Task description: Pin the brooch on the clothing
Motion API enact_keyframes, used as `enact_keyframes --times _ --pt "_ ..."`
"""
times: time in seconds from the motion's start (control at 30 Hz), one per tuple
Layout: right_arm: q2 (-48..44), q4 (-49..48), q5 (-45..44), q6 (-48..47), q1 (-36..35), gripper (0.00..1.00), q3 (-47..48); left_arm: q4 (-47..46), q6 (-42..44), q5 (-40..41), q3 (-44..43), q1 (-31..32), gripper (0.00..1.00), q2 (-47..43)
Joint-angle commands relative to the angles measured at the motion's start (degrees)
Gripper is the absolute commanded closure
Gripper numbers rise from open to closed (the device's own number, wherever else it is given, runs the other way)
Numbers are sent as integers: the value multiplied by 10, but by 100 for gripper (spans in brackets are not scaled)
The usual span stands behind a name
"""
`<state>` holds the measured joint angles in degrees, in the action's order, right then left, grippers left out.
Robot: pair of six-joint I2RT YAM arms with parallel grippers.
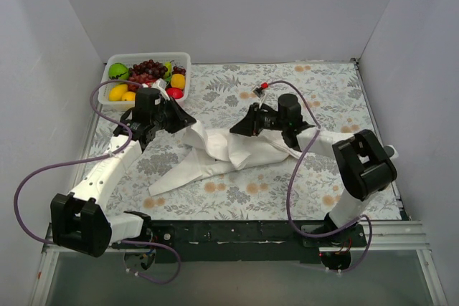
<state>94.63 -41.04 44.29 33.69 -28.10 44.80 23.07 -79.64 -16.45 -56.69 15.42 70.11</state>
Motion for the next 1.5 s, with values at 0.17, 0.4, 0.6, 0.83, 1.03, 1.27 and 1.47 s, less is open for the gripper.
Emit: enact_keyframes --times 0.17,0.4,0.6,0.83,1.03,1.27,1.47 --pt "107 207 -17 -77 -29 52 152 8 18 3 3 -4 100 -5" --pt "38 337 -100 -165 -28 38 143 10 23 3 23 -4 100 -5" --pt "21 339 -92 -163 -22 39 101 6 26 -3 29 -5 100 0" --pt "38 393 -95 -131 -23 47 96 4 27 -3 32 -5 100 -2" --pt "35 409 -105 -115 -24 48 89 2 28 -4 38 -5 100 -3" --pt "58 437 -105 -80 -35 48 100 1 28 -7 40 -5 100 -1" --pt "74 453 -92 -72 -53 47 115 1 31 -3 45 -5 100 -6"
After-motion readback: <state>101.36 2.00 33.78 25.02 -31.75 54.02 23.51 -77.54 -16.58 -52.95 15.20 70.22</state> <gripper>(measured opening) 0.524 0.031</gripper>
